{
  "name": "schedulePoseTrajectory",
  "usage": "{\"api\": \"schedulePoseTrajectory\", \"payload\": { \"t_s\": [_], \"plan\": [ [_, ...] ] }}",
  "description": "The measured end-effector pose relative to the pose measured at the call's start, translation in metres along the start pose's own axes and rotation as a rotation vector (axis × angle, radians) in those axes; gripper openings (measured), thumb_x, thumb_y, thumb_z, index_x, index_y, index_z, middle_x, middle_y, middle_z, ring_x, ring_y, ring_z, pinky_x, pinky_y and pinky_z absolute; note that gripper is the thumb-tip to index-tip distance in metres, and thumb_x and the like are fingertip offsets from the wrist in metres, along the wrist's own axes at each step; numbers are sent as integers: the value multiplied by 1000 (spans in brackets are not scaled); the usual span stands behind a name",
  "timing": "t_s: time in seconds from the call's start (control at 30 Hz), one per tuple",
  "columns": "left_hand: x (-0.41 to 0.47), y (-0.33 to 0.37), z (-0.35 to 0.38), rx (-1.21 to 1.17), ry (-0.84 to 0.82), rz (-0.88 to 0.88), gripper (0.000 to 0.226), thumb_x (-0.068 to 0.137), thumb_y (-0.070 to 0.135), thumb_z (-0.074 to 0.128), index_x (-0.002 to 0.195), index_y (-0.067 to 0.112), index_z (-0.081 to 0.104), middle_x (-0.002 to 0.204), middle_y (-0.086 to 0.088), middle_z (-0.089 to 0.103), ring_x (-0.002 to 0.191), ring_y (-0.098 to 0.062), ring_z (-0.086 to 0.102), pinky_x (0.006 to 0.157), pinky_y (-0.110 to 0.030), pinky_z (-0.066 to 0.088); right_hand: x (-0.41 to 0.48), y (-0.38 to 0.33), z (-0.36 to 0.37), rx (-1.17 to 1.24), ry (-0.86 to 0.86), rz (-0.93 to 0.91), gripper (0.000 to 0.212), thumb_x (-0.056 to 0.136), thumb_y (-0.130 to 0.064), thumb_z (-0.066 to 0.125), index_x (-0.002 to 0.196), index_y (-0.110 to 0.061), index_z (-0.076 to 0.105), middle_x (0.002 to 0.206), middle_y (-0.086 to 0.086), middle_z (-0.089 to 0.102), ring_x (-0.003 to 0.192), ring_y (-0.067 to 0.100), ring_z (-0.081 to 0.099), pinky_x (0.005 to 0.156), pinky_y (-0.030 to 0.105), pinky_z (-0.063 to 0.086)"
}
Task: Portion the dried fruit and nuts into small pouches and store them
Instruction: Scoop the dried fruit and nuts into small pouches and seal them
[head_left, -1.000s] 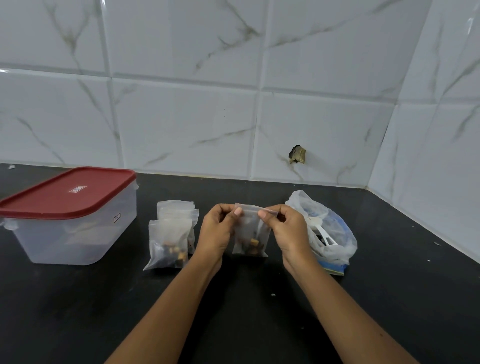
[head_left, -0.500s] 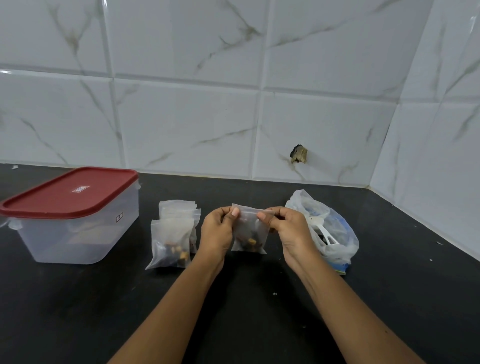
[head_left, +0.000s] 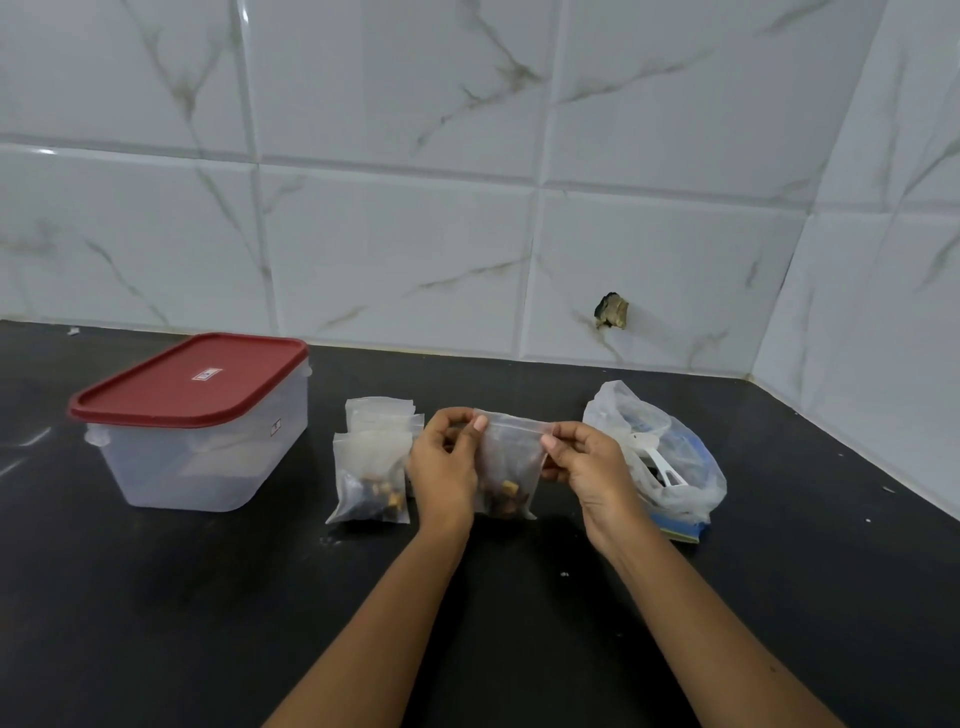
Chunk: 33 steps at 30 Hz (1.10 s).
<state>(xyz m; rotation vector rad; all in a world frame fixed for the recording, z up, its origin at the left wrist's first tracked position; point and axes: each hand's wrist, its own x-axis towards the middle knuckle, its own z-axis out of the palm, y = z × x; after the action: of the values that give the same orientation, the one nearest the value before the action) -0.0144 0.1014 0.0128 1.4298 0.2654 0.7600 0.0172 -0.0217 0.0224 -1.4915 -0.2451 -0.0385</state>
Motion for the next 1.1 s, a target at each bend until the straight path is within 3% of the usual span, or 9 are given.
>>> {"api": "schedulePoseTrajectory", "payload": {
  "t_s": [0.1, 0.23, 0.37, 0.5, 0.57, 0.7, 0.9, 1.03, 1.1],
  "plan": [
    [-14, 13, -7, 125, 56, 93, 4, 88, 21, 61, 85, 23, 59, 75, 6, 60, 67, -4, 55, 53, -8, 44, -8, 1, 11, -17, 48, -26, 18, 91, -3, 52, 83, -19, 54, 87, 3, 61, 76, 12, 61, 60, 23, 50],
    [-23, 26, -26, 175, 166, 117, 10, 88, 23, 60, 95, 22, 53, 76, 13, 55, 71, 0, 54, 57, -13, 43, -20, -2, 31, -32, 85, -120, 25, 90, -4, 55, 83, -27, 46, 89, 0, 57, 80, 12, 59, 61, 23, 49],
    [-24, 31, -53, 244, 280, 122, 9, 88, 23, 61, 91, 21, 53, 80, 12, 54, 76, -5, 55, 59, -12, 39, -34, 0, 59, -58, -23, -162, 27, 90, -1, 51, 79, -25, 55, 84, -2, 59, 76, 11, 57, 63, 21, 48],
    [-23, 28, -77, 266, 330, 94, 11, 89, 22, 59, 97, 16, 53, 87, 6, 55, 82, -9, 55, 61, -13, 37, -44, 5, 84, -67, -130, -142, 21, 91, -4, 53, 94, -23, 62, 99, -1, 64, 90, 12, 62, 81, 29, 54],
    [-22, 26, -86, 253, 349, 67, 11, 89, 20, 59, 97, 16, 52, 93, 3, 57, 87, -12, 55, 67, -17, 39, -47, 9, 91, -109, -187, -163, 23, 89, -4, 57, 105, -21, 62, 106, -1, 60, 93, 10, 60, 86, 28, 53],
    [-17, 22, -92, 258, 377, -21, 10, 90, 18, 57, 97, 15, 52, 99, -3, 58, 94, -16, 56, 81, -30, 44, -48, 13, 95, -257, -269, -217, 37, 86, 2, 58, 120, -13, 59, 99, -16, 48, 73, 0, 51, 73, 5, 45],
    [-14, 17, -91, 345, 374, -66, 13, 92, 15, 52, 104, 10, 50, 111, -8, 53, 94, -15, 51, 82, -28, 42, -43, 19, 95, -309, -288, -180, 45, 88, 1, 56, 131, -14, 52, 107, -7, 46, 68, 2, 48, 72, 9, 45],
    [-18, 18, -90, 500, 409, 22, 31, 92, 15, 52, 121, 7, 48, 125, -11, 47, 115, -25, 48, 96, -38, 39, -45, 18, 94, -325, -261, -185, 42, 91, -5, 55, 131, -18, 52, 109, -6, 45, 74, 1, 48, 75, 7, 43],
    [-22, 20, -89, 617, 405, 85, 33, 92, 16, 51, 124, 11, 48, 129, -11, 46, 121, -26, 43, 101, -41, 33, -46, 16, 91, -325, -238, -179, 39, 92, -8, 53, 128, -21, 54, 109, -5, 46, 78, 1, 49, 81, 15, 46]
  ]
}}
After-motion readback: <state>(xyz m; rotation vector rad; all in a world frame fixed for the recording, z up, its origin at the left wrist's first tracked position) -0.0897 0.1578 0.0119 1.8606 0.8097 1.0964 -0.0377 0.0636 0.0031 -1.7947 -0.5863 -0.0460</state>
